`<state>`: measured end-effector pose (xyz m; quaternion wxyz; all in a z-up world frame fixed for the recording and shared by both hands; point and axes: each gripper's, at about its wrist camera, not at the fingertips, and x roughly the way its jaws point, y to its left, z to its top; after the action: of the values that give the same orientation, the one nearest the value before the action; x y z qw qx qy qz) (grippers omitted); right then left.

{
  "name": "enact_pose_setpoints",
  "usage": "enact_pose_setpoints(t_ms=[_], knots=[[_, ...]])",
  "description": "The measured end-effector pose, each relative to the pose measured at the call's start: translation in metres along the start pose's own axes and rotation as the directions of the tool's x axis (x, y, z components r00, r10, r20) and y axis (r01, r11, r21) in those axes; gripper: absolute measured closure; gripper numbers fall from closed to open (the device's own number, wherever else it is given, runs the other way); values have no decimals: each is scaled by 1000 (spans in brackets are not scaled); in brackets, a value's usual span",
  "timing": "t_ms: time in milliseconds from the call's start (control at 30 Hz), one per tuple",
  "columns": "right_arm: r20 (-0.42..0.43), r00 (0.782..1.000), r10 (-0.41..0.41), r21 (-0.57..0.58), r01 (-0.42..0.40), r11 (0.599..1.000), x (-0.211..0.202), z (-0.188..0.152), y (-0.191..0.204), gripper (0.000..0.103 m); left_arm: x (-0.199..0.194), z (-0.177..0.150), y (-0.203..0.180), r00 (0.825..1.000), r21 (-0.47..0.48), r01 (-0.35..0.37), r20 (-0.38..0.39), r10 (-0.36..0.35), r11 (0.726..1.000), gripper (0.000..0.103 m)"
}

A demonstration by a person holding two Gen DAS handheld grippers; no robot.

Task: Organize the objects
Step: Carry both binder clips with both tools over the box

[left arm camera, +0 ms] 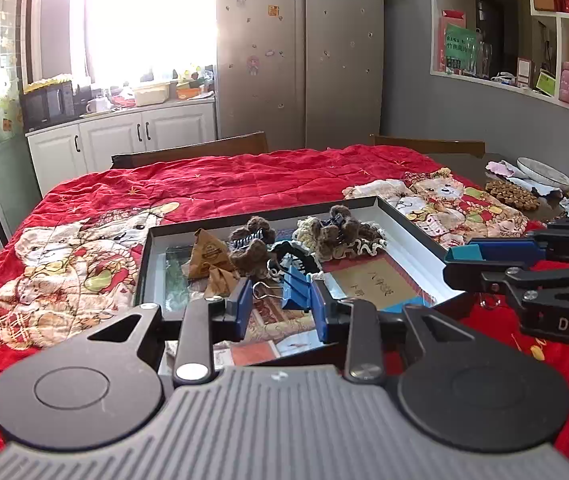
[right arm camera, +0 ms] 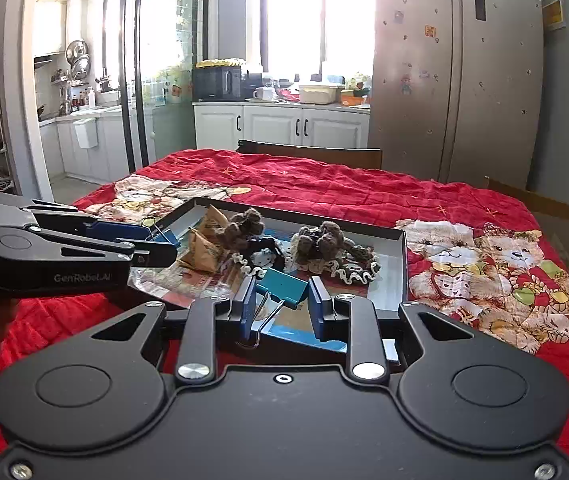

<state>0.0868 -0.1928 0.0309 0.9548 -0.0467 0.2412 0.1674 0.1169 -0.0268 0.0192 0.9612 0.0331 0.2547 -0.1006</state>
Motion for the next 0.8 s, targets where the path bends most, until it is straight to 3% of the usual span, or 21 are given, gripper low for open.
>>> enact_pose_setpoints(t_ms=[800], knots=[[-75, 997, -29, 48, 33, 998, 77, 4, -27, 76, 70, 3, -8, 995, 15, -6, -97, 7, 1000, 68]])
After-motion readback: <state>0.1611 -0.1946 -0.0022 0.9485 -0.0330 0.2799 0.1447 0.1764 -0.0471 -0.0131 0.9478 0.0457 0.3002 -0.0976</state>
